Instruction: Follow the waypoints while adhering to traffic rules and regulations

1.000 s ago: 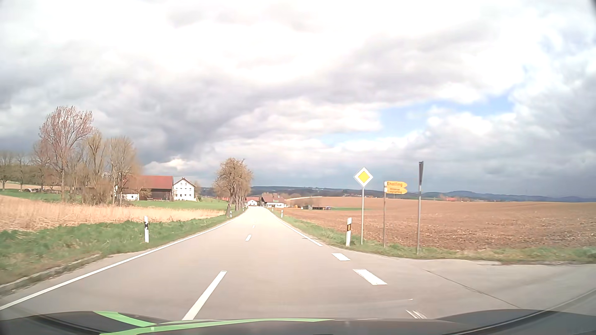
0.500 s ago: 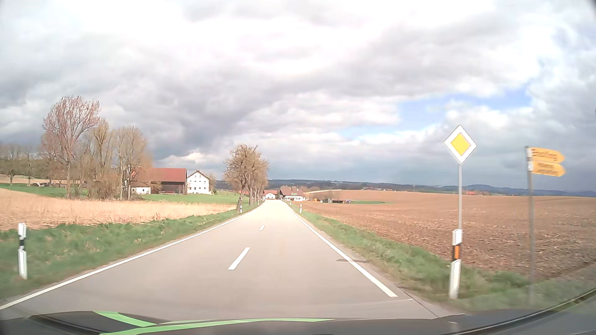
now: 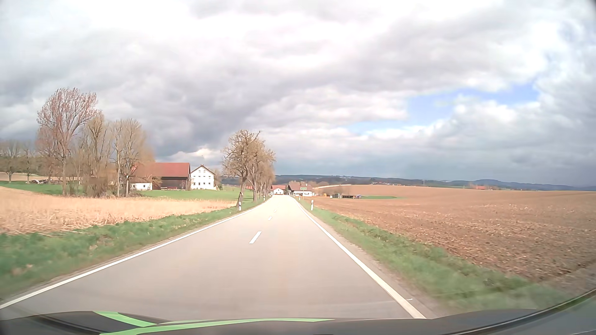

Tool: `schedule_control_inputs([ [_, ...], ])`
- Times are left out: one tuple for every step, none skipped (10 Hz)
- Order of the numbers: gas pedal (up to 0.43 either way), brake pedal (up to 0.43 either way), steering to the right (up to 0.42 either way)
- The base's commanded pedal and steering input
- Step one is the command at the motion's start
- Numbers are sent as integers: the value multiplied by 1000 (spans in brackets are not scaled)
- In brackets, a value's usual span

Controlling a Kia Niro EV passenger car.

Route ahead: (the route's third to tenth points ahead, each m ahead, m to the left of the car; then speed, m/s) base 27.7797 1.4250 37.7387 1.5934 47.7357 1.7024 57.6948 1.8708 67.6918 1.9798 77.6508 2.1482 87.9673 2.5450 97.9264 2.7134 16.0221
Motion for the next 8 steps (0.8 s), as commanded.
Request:
schedule_control_inputs([
  [138, 0, -8],
  [138, 0, -8],
  [138, 0, -7],
  [138, 0, -7],
  [138, 0, -7],
  [138, 0, -7],
  [138, 0, -7],
  [138, 0, -7],
])
